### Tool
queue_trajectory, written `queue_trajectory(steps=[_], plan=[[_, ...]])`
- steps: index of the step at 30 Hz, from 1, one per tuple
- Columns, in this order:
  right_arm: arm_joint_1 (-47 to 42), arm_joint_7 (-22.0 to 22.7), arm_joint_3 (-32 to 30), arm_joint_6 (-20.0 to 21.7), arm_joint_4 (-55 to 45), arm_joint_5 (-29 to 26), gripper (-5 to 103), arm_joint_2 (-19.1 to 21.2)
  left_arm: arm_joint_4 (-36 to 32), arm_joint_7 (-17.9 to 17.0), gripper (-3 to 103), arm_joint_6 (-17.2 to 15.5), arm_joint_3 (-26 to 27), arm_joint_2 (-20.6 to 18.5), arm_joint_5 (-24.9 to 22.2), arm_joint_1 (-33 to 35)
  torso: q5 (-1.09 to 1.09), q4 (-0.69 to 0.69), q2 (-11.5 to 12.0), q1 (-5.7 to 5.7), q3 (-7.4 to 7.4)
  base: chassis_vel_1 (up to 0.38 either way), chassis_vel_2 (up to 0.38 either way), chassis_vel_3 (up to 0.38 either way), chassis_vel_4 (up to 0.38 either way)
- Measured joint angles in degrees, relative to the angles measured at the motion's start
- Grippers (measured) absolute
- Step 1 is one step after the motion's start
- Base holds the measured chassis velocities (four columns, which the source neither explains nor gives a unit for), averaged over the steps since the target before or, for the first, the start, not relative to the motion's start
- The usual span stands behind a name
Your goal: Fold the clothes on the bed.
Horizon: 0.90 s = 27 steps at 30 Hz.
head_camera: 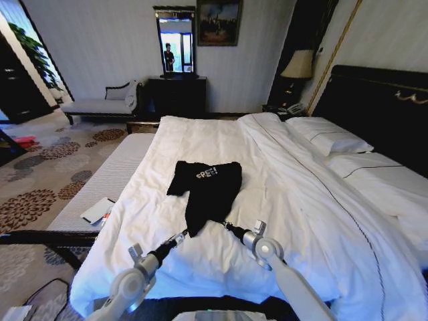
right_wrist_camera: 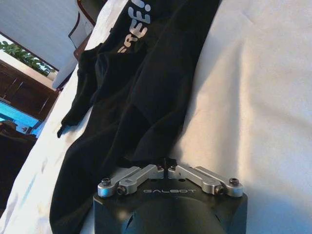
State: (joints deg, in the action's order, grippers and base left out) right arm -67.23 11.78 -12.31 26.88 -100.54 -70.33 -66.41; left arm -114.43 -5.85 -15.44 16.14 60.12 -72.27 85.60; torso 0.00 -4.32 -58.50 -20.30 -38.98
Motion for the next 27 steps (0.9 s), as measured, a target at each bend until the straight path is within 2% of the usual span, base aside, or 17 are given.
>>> queue_trajectory(steps=[9,11,17,24,27], plan=[[0.0,0.0,0.3,0.1,0.2,0.1,0,0.3,2.7,1.3,93,-0.4,-1.7,0.6,1.3,-2.5,0.00,0.00,0.0,0.00,0.01,0.000,0.000,0.000,0.000],[0.5,0.0,0.7,0.1,0.7,0.4,0,0.7,3.6,1.3,86,-0.5,-2.1,0.8,1.0,-4.0,0.00,-0.01,0.0,0.00,0.01,0.000,0.000,0.000,0.000],[2.1,0.1,1.7,0.2,1.7,0.4,0,1.9,6.0,0.5,84,-0.9,-4.2,2.5,1.3,-6.9,0.00,0.00,0.0,0.00,0.01,0.000,0.000,0.000,0.000],[2.0,0.3,2.3,0.1,1.7,0.6,0,2.4,8.3,1.1,83,-0.8,-5.4,3.8,1.9,-7.8,0.00,0.00,0.0,0.01,0.01,0.000,0.000,0.000,0.000],[1.8,0.5,2.5,0.1,1.5,0.8,0,2.3,9.1,1.5,72,-0.5,-5.7,4.4,2.8,-8.3,0.00,0.00,0.0,0.00,0.01,0.000,0.000,0.000,0.000]])
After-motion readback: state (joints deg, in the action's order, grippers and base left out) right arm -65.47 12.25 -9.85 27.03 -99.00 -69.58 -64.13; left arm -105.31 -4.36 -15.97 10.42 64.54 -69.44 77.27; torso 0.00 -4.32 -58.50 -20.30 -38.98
